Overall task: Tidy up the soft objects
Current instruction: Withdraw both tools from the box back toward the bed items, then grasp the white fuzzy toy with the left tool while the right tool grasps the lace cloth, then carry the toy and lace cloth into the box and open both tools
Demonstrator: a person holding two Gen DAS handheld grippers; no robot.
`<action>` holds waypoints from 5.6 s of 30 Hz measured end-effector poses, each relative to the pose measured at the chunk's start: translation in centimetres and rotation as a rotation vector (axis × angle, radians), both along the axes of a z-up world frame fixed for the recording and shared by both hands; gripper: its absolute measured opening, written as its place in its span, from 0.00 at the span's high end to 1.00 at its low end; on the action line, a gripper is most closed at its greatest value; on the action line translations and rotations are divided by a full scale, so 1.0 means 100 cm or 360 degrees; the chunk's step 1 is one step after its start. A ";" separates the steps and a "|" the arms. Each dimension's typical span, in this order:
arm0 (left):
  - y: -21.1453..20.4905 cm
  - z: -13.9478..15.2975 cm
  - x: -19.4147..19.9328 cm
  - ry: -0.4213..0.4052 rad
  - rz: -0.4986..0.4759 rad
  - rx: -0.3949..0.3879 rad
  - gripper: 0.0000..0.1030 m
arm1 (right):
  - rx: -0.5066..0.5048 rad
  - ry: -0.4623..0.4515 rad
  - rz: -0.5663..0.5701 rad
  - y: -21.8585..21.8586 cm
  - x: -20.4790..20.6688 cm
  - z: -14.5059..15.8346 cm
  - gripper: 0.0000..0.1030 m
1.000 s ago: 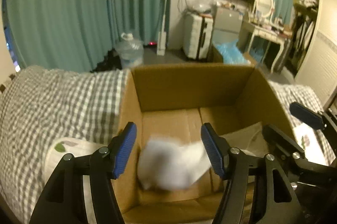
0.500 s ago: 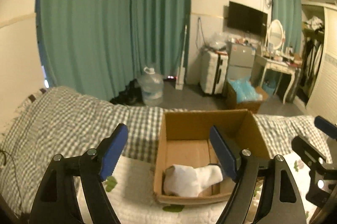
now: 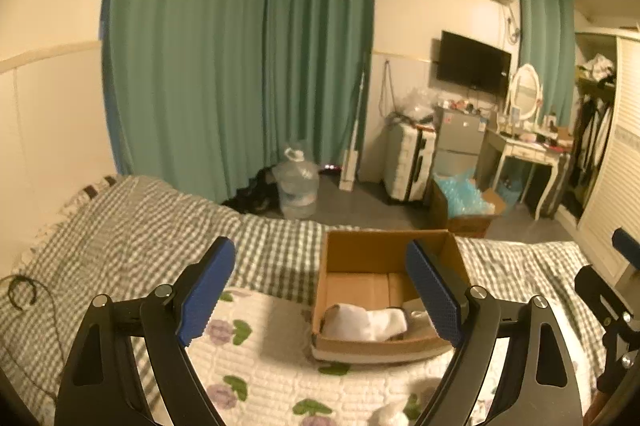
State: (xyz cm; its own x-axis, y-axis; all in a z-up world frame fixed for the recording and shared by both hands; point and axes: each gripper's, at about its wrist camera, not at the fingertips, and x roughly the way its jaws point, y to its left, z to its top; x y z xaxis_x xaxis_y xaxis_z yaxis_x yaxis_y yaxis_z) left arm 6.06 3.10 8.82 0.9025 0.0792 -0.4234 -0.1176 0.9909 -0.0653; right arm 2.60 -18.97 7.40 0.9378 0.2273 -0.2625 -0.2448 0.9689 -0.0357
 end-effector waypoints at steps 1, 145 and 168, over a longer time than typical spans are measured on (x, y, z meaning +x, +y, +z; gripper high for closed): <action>0.002 0.002 -0.004 -0.0004 0.0010 -0.0017 0.14 | 0.0003 -0.0004 0.0002 -0.001 -0.004 0.002 0.00; -0.017 -0.012 -0.029 -0.0107 -0.0336 0.0090 0.64 | 0.0051 -0.0074 0.0190 0.009 -0.022 -0.020 0.95; -0.024 -0.042 0.080 -0.0056 -0.0231 0.0181 0.64 | -0.0055 -0.0038 0.0240 0.027 0.098 -0.046 0.95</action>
